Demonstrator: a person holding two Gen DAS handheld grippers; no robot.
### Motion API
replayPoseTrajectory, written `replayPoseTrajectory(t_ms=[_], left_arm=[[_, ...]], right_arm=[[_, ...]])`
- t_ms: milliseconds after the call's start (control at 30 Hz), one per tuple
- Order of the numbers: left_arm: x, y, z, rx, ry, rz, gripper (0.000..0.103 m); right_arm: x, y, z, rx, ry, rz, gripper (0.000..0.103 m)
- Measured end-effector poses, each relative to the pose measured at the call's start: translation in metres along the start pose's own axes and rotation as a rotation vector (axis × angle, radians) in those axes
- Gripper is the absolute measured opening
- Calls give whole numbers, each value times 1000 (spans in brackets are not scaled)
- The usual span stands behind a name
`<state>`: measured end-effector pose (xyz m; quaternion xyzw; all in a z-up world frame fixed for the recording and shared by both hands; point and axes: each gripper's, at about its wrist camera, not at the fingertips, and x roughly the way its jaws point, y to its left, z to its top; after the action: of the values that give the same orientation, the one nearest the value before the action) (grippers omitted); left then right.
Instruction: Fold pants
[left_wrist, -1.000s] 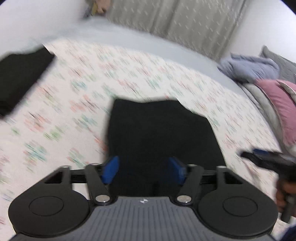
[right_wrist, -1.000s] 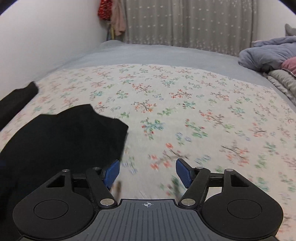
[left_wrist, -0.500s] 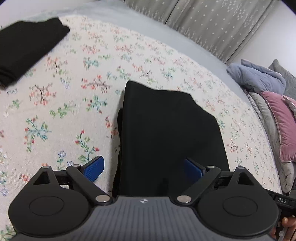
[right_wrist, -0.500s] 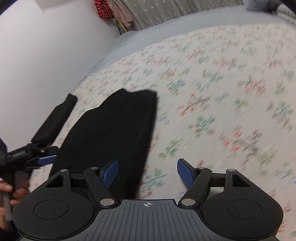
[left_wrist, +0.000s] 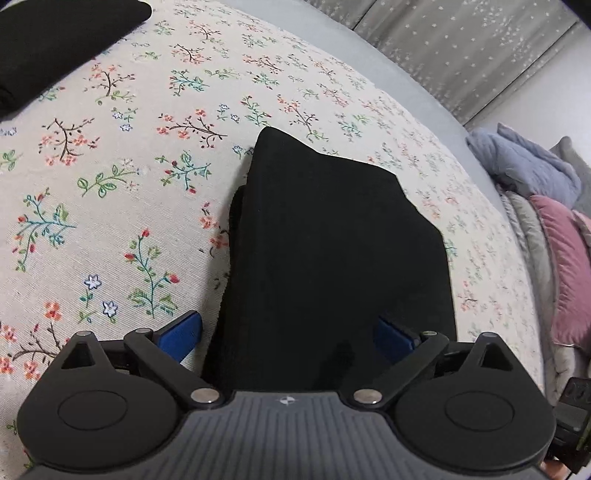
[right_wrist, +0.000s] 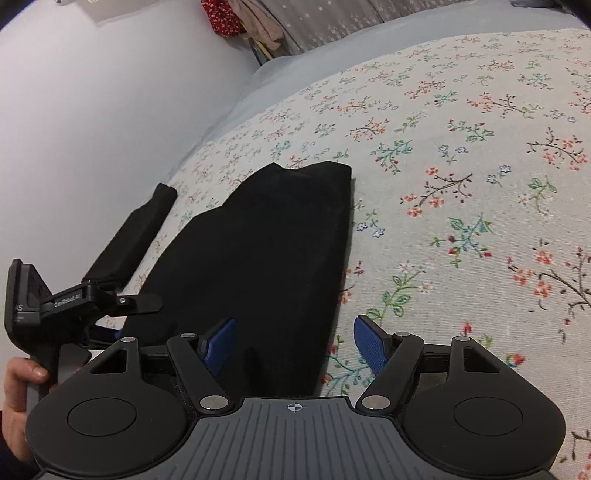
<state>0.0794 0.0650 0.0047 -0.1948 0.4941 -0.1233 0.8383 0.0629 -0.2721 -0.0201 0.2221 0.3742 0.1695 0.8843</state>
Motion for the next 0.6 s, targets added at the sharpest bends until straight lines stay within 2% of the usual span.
replayPoseTrajectory(t_ms=[200,367,433,467,533,600], left_arm=[[10,-10,1,61,3,56,100],[13,-22,-5,128,-13,97,89],[12,-21,-5,125,-30,101,76],[11,-20,-4,121,-37,98,74],[8,-17,-4,107,-48,97,65],[6,-15,-4,106,-55,94,59]], right_arm=[[8,4,-1,-20,-17,7,73],[15,5,-5,-37,-41,30,73],[17,9,-6,-60,-49,17,72],[18,12,-6,-69,-51,6,70],[20,15,-6,-63,-59,-38,46],[20,13,-6,-21,-66,-63,33]])
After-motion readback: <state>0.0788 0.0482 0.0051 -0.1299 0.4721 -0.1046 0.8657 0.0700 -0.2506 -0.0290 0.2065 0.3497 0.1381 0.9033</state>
